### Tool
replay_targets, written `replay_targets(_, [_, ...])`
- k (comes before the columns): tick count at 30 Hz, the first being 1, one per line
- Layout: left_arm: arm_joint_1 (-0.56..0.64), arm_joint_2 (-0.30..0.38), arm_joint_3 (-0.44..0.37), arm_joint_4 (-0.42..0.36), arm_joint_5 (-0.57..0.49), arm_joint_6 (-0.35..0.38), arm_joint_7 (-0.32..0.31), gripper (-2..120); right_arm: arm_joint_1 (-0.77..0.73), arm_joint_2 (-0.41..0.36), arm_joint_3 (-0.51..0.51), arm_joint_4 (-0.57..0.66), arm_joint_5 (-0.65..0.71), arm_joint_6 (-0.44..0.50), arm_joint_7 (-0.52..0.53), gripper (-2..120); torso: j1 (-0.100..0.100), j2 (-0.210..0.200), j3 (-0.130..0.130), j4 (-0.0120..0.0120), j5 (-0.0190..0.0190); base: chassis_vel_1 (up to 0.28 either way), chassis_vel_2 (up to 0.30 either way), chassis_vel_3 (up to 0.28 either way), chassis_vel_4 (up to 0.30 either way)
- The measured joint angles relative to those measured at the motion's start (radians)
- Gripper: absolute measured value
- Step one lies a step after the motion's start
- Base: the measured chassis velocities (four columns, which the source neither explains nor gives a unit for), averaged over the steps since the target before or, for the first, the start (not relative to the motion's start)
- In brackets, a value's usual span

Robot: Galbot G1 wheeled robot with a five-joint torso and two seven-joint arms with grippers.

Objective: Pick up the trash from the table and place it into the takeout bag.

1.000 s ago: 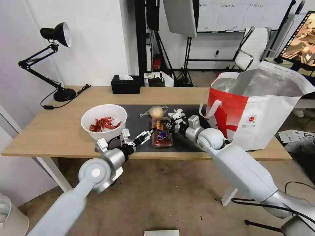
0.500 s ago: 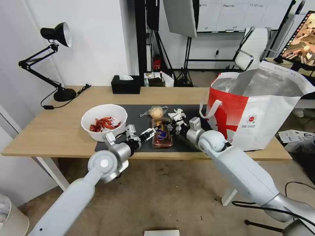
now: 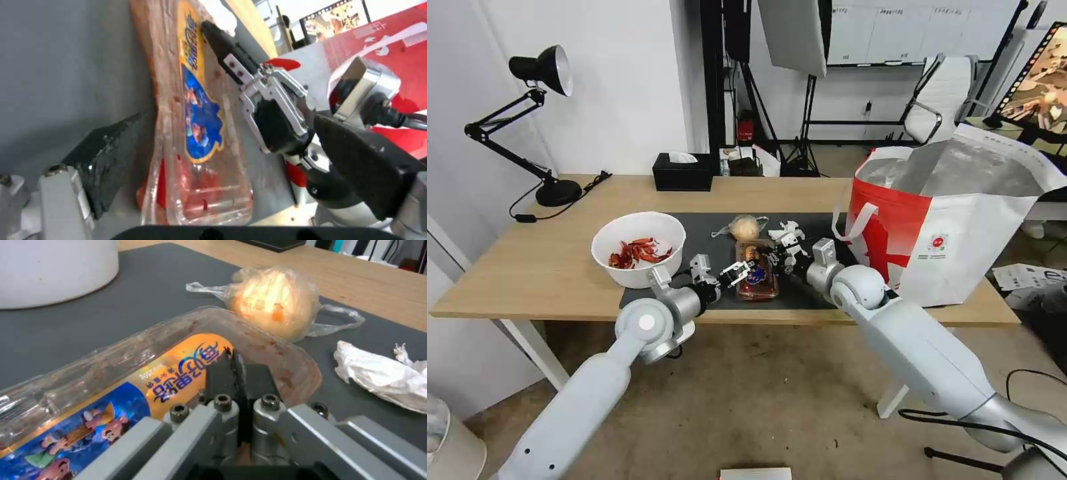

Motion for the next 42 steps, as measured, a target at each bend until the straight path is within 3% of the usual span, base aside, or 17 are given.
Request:
replay_targets(3, [-0.010,-0.009,0.001,0.011,-0.021,0.017,-0.016,99,0.000,0.000,0.000,0.000,0.000,0.000,0.002,0,0.000,0.000,0.000,0.0000,0.0000,0.000,0.000,0.000,0.000])
replay_targets(8, [-0.014,-0.014,0.005,0.021,-0.027,0.019,-0.026,87,0.000,0.000,0.001,0.001,0.001,0.001,0.003,0,0.000,0.000,0.000,0.0000,0.0000,0.000,0.000,0.000,0.000])
replay_targets(19, [-0.015,-0.006,0.010,0.030,-0.025,0.011,-0.026,42,-0.005,-0.001,0.002,0.009,0.004,0.003,0.006,0,0.000,0.000,0.000,0.0000,-0.0001,0.000,0.000,0.000,0.000])
replay_targets(23, [-0.017,-0.002,0.012,0.032,-0.023,0.008,-0.026,33,-0.005,0.000,0.001,0.012,0.004,0.003,0.007,0,0.000,0.000,0.000,0.0000,-0.0001,0.000,0.000,0.000,0.000])
replay_targets(29, [-0.018,-0.001,0.015,0.032,-0.018,-0.005,-0.026,6,-0.004,-0.002,0.000,0.019,0.019,-0.032,0.017,0,0.000,0.000,0.000,0.0000,0.0000,0.000,0.000,0.000,0.000])
replay_targets(36, [-0.011,-0.002,0.015,0.028,-0.008,-0.011,-0.026,0,-0.003,-0.013,0.004,0.041,0.072,-0.092,0.040,0,0.000,0.000,0.000,0.0000,-0.0001,0.000,0.000,0.000,0.000])
replay_targets(39, [-0.010,-0.002,0.014,0.022,-0.006,-0.014,-0.026,0,-0.006,-0.019,0.013,0.042,0.098,-0.056,0.044,0,0.000,0.000,0.000,0.0000,-0.0001,0.000,0.000,0.000,0.000])
replay_targets(42, [-0.013,-0.002,0.008,0.011,-0.003,-0.020,-0.026,0,-0.028,-0.013,0.052,0.065,0.181,0.057,0.107,0,0.000,0.000,0.000,0.0001,0.0000,0.000,0.000,0.000,0.000])
